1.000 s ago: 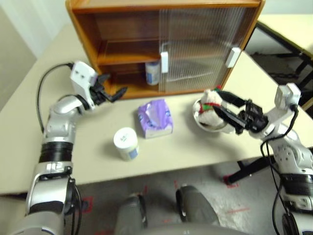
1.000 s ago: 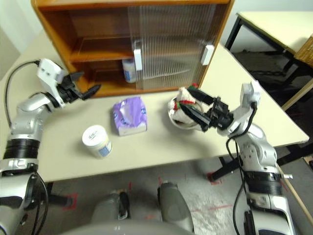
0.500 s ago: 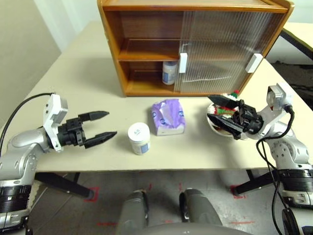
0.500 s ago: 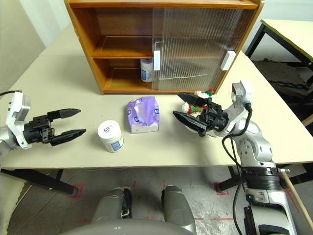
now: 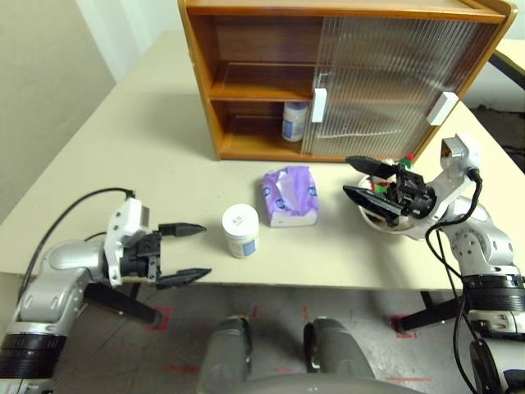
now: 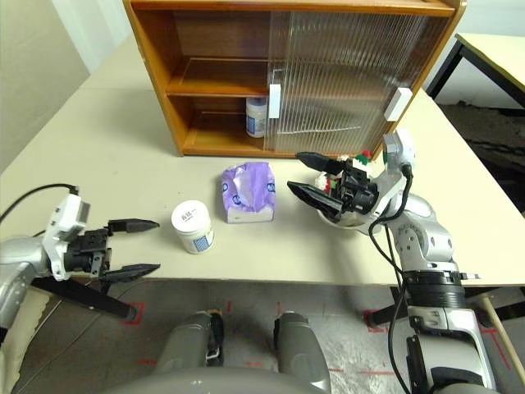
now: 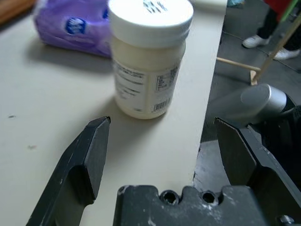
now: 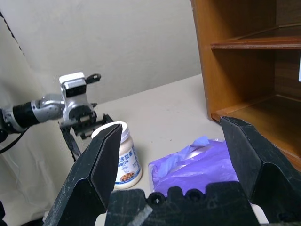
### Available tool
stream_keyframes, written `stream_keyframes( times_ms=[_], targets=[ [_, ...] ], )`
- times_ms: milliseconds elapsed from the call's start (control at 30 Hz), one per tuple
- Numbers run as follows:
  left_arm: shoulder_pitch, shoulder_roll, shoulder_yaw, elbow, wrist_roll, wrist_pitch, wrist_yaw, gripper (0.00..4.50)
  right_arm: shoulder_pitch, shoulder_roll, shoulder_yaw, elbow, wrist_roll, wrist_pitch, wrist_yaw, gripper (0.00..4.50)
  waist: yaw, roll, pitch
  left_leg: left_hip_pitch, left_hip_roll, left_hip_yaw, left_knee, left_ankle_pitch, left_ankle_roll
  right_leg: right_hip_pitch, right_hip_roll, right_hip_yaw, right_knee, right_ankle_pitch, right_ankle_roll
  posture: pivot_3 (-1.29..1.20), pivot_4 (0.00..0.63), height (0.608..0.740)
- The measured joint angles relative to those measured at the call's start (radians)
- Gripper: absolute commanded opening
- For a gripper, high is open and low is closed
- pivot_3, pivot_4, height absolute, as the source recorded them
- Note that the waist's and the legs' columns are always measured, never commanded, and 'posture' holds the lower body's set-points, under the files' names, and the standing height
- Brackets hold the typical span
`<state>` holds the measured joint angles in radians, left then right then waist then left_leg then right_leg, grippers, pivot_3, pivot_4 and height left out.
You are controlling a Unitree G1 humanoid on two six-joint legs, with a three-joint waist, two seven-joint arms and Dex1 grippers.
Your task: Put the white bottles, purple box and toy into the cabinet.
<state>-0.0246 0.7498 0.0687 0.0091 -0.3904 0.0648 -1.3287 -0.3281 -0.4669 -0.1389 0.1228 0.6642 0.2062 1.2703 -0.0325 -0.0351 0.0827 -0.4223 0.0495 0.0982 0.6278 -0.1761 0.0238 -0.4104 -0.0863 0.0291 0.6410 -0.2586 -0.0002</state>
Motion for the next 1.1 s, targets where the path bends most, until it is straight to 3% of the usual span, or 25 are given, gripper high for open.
stream_keyframes(
  times_ms=[267, 767, 900, 1100],
  targets=[
    [-0.112, -0.091, -0.078, 0.197, 0.08, -0.155, 0.026, 4.48, 0.008, -0.001, -0.005, -0.034, 0.009, 0.015, -0.008, 4.5, -0.004, -0.001, -0.001, -0.001, 0.0, 0.003, 0.001, 0.0, 0.0, 0.003, 0.002, 0.001, 0.0, -0.001, 0.001, -0.03, 0.049, 0.74],
    [-0.175, -0.187, -0.171, 0.286, 0.101, -0.175, 0.021, 4.48, 0.058, -0.011, -0.031, -0.103, 0.038, 0.041, -0.048, 4.5, -0.008, -0.001, -0.002, 0.001, -0.001, 0.003, 0.003, 0.0, 0.001, 0.003, 0.002, 0.0, 0.0, -0.002, 0.003, -0.07, 0.042, 0.74],
    [-0.205, -0.202, -0.195, 0.299, 0.116, -0.155, 0.02, 3.19, 0.069, -0.012, -0.031, -0.109, 0.038, 0.045, -0.051, 4.5, -0.009, -0.001, -0.003, 0.001, -0.002, 0.002, 0.004, 0.0, 0.001, 0.003, 0.001, 0.0, 0.0, -0.001, 0.004, -0.09, 0.036, 0.74],
    [-0.193, -0.198, -0.186, 0.275, 0.096, -0.096, 0.029, 3.09, 0.072, -0.033, -0.041, -0.123, 0.049, 0.05, -0.053, 4.5, -0.015, 0.001, -0.006, 0.001, -0.002, 0.001, 0.004, 0.0, 0.001, 0.003, 0.001, 0.0, 0.0, -0.001, 0.004, -0.08, 0.037, 0.74]
  ],
)
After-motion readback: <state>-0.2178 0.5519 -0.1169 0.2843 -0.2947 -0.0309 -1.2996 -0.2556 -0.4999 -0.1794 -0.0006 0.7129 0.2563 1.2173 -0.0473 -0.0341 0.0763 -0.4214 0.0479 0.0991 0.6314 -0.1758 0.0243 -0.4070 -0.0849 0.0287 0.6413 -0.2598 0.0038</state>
